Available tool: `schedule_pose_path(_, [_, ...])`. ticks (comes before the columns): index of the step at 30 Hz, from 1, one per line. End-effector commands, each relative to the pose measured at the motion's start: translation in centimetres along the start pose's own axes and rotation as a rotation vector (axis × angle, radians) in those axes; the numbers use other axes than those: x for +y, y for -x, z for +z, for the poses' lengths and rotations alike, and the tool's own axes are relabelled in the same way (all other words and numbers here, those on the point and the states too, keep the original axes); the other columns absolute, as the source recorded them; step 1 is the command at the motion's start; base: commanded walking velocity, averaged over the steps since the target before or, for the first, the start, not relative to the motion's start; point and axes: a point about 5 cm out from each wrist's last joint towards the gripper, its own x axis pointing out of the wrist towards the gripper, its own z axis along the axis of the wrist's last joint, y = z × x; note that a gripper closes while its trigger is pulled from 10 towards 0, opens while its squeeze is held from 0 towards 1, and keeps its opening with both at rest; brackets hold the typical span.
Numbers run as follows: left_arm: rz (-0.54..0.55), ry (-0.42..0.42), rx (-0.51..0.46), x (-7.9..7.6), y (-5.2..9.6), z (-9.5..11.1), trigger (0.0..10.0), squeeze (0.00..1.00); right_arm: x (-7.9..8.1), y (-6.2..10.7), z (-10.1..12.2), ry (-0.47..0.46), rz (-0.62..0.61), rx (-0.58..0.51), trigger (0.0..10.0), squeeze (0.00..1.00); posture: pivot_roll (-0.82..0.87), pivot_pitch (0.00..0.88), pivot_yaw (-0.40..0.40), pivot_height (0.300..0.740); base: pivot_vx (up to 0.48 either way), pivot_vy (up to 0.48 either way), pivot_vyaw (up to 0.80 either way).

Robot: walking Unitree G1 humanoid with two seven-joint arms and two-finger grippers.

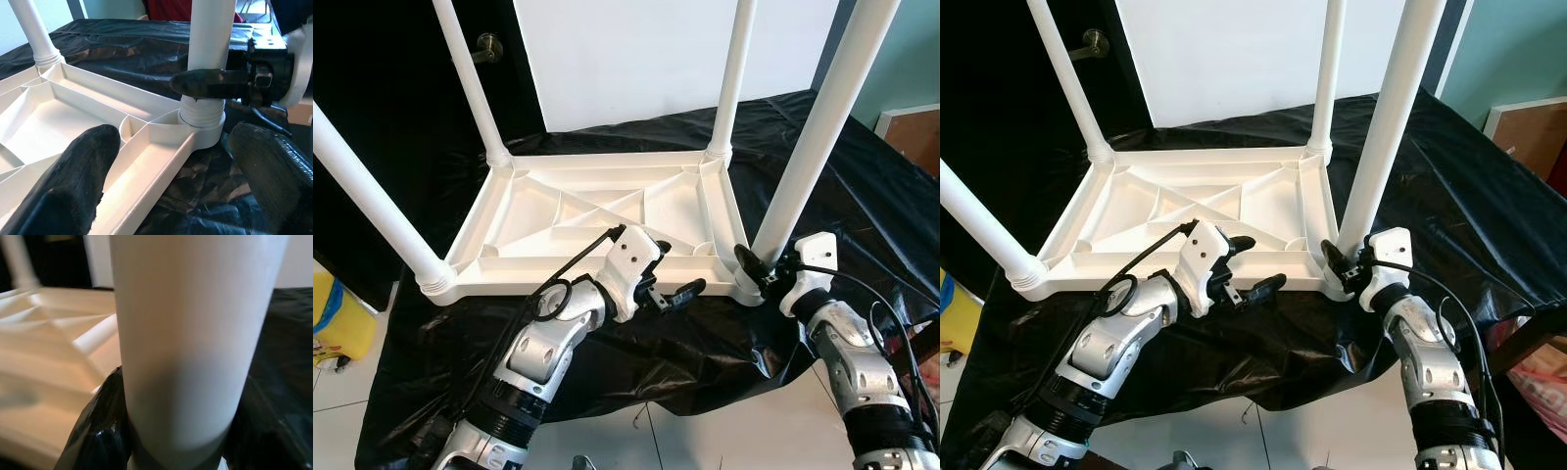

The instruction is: Building children table

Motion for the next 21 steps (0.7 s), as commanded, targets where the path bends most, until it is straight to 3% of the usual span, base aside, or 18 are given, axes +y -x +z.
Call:
schedule_pose_path(1, [0.065, 0.000, 0.009, 0.5, 0.3, -0.4, 10.0, 0.00, -1.0, 1.1, -2.0, 0.006, -0.148, 0.111, 10.0, 0.00, -0.12, 0.030, 0.064, 0.740, 0.000, 0.000, 0.00])
schedule_pose_path(3, [0.086, -0.001, 0.016, 0.7, 0.5, -0.6, 10.0, 0.00, 0.0, 1.5, -2.2, -0.026, -0.224, 0.114, 10.0, 0.00, -0.12, 0.031, 0.067, 0.740, 0.000, 0.000, 0.00])
schedule_pose_path(5, [0.086, -0.001, 0.016, 0.7, 0.5, -0.6, 10.0, 0.00, 0.0, 1.5, -2.2, -0.026, -0.224, 0.114, 10.0, 0.00, -0.12, 0.031, 0.067, 0.740, 0.000, 0.000, 0.00])
schedule_pose_path(6, [0.097, 0.002, 0.021, 0.9, 0.6, -0.7, 10.0, 0.00, 1.0, 1.8, -2.3, -0.049, -0.280, 0.120, 10.0, 0.00, -0.11, 0.031, 0.071, 0.740, 0.000, 0.000, 0.00])
schedule_pose_path(13, [0.109, 0.023, 0.032, 0.9, 0.7, -0.8, 10.0, 0.00, 2.1, 2.2, -2.6, -0.079, -0.422, 0.131, 10.0, 0.00, -0.11, 0.034, 0.076, 0.740, 0.000, 0.000, 0.00])
schedule_pose_path(14, [0.123, 0.054, 0.040, 0.9, 0.8, -0.9, 10.0, 0.00, 2.7, 2.5, -2.7, -0.102, -0.512, 0.142, 10.0, 0.00, -0.11, 0.036, 0.078, 0.740, 0.000, 0.000, 0.00])
schedule_pose_path(21, [0.151, 0.045, 0.043, 1.0, 0.9, -0.9, 10.0, 0.00, 3.5, 2.4, -2.3, -0.123, -0.544, 0.139, 10.0, 0.00, -0.11, 0.032, 0.081, 0.740, 0.000, 0.000, 0.00])
